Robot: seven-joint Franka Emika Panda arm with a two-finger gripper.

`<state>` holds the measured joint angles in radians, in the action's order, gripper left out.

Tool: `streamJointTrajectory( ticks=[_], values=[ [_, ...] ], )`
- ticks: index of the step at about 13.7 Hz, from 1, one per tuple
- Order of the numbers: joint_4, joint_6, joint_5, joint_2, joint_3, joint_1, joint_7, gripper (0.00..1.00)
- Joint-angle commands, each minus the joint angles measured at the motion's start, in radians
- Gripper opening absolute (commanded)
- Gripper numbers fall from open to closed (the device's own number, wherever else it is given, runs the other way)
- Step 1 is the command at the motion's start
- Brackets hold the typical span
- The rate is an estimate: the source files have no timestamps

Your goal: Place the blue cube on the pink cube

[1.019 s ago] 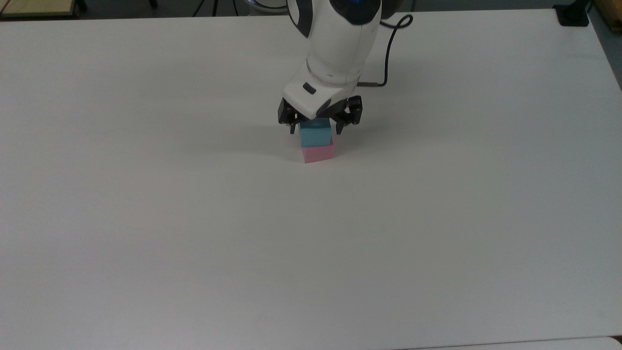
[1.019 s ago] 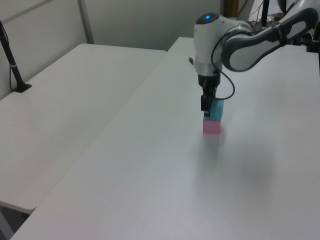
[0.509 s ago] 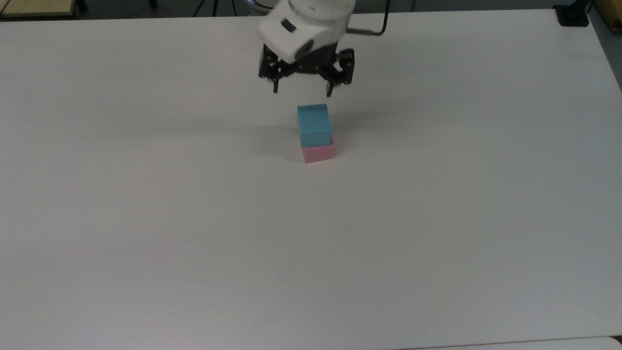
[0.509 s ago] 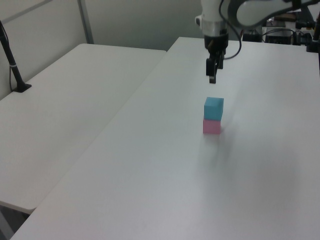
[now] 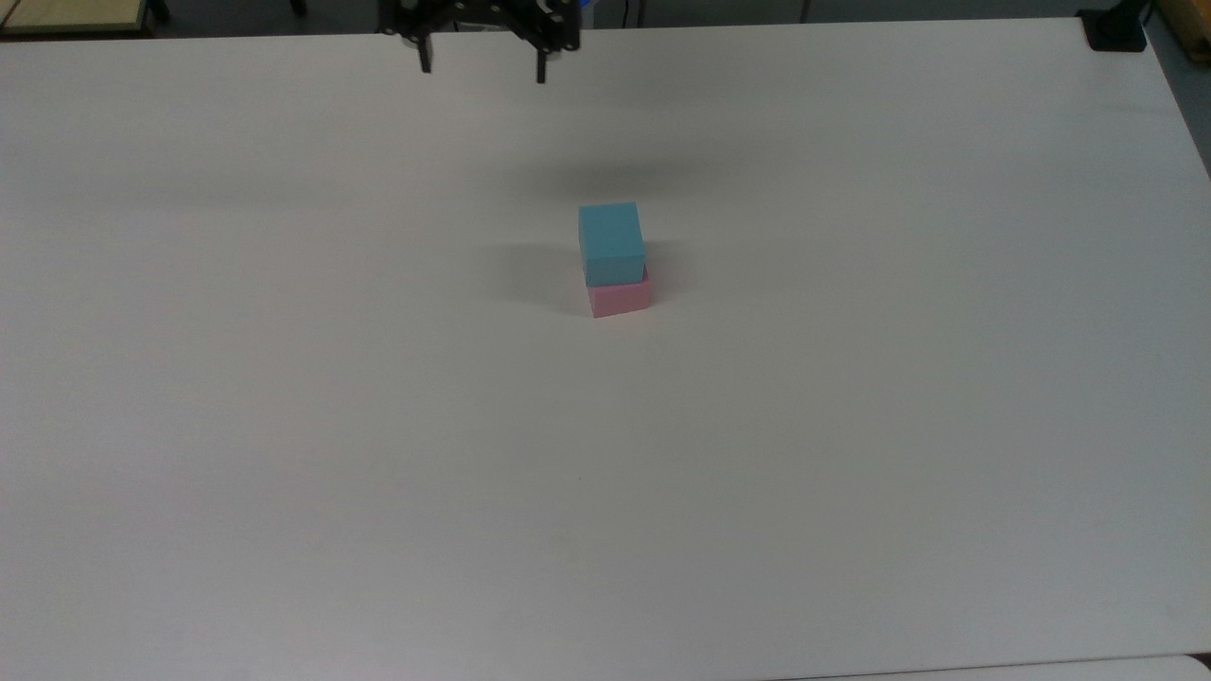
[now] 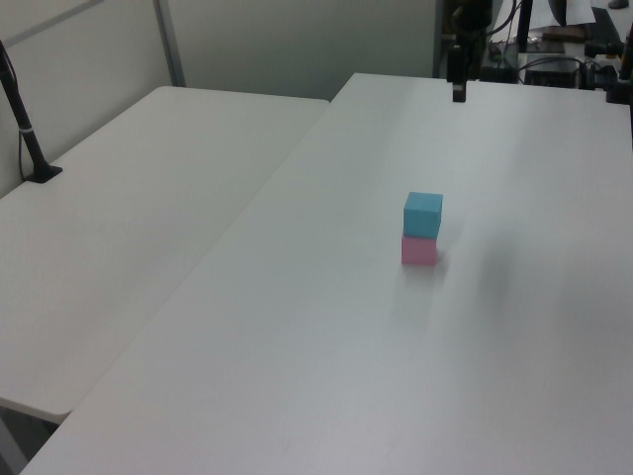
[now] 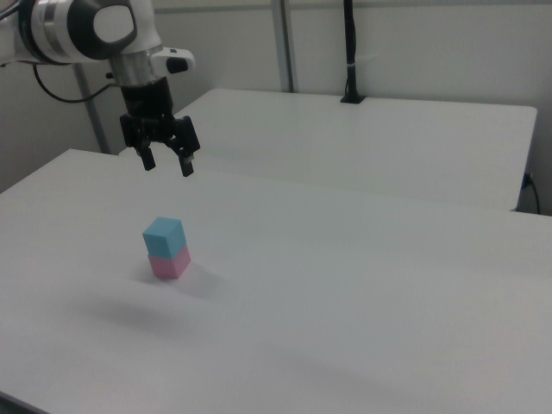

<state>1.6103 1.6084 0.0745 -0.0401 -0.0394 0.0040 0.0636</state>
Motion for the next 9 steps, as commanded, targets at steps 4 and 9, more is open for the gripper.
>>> streamJointTrajectory(
  ticks=[4,9],
  values=[
    [0.033,0.027,-0.018,0.009,0.042,-0.009,-0.045,1.0],
    [0.029,0.031,-0.019,0.011,0.062,-0.006,-0.033,1.0]
  ],
)
